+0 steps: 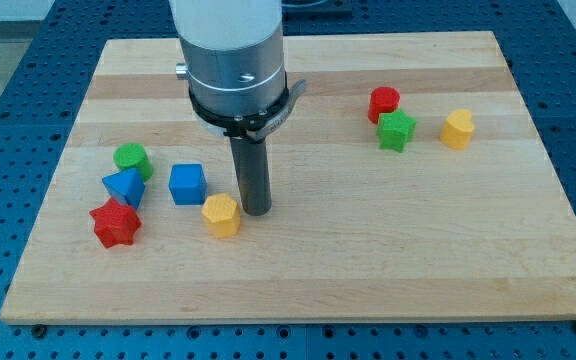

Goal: Push the yellow heart up a bit

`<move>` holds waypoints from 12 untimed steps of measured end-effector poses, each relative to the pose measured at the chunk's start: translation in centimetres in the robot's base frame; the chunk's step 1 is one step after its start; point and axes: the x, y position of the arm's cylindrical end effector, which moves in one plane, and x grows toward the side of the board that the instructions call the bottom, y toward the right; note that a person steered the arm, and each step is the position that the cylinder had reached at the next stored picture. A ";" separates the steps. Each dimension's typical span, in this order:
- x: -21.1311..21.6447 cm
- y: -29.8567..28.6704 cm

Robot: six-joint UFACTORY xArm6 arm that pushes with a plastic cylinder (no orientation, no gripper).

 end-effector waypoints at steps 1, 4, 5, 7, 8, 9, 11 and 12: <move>0.0 -0.5; 0.0 -0.9; -1.6 -0.9; -5.2 -1.7; -5.6 -1.9; -5.6 -1.9; -5.6 4.8; -4.7 10.5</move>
